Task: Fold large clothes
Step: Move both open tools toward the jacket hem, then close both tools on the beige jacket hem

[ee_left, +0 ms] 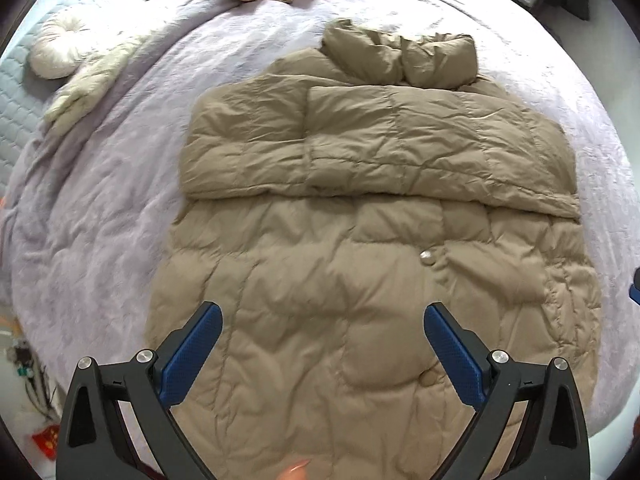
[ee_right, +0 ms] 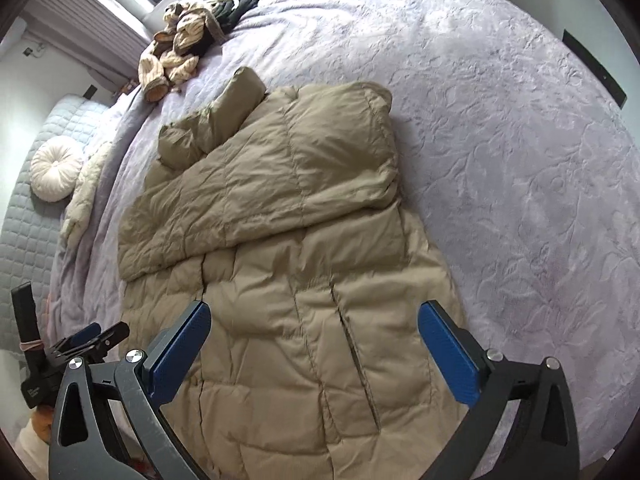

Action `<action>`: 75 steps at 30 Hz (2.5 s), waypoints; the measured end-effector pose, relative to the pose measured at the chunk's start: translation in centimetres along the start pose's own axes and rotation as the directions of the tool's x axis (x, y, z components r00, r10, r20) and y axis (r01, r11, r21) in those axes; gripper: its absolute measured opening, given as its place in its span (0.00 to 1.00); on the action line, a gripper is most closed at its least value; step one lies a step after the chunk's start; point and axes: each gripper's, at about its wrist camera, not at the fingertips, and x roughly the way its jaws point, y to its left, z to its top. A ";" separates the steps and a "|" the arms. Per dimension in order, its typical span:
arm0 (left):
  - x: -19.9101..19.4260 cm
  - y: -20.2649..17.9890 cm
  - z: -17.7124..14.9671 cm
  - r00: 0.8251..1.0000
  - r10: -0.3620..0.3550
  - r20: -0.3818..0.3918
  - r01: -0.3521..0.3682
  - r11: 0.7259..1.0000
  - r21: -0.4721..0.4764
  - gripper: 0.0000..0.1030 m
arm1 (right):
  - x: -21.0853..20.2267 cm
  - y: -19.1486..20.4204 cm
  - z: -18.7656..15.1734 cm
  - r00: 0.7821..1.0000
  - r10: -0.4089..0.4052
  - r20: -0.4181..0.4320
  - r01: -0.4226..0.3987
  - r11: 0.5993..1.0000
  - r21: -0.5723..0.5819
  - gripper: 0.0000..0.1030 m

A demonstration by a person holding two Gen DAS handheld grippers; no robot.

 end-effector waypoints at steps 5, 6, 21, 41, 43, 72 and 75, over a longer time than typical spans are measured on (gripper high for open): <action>-0.7 1.3 -1.7 1.000 -0.004 -0.030 0.003 1.000 -0.028 0.98 | -0.7 0.3 -1.2 0.999 -0.004 -0.032 0.004 1.000 -0.008 1.00; -0.8 1.7 -2.0 0.999 -0.011 -0.039 0.010 1.000 -0.026 0.98 | -1.0 0.3 -1.5 0.999 -0.004 -0.033 0.004 1.000 -0.002 1.00; 1.2 7.2 -7.5 0.991 -0.072 -0.112 0.073 0.997 0.004 0.98 | -0.5 0.9 -8.8 0.996 0.014 -0.086 0.004 0.978 0.207 1.00; 2.8 19.9 -16.4 0.939 -0.286 -0.190 0.233 0.937 -0.260 0.98 | 0.7 0.9 -16.9 0.985 0.127 -0.117 -0.055 0.872 0.487 1.00; 3.3 19.8 -17.0 0.925 -0.331 -0.188 0.272 0.919 -0.285 0.98 | 0.6 0.1 -17.6 0.984 0.140 -0.109 -0.065 0.856 0.513 1.00; 8.4 16.5 -15.8 0.834 -0.534 -0.143 0.457 0.812 -0.364 0.23 | 4.6 -8.5 -22.1 0.934 0.323 0.155 -0.316 0.539 0.780 0.98; 7.5 17.6 -15.4 0.817 -0.566 -0.108 0.493 0.784 -0.378 0.15 | 5.0 -8.8 -22.5 0.938 0.312 0.152 -0.300 0.509 0.806 0.67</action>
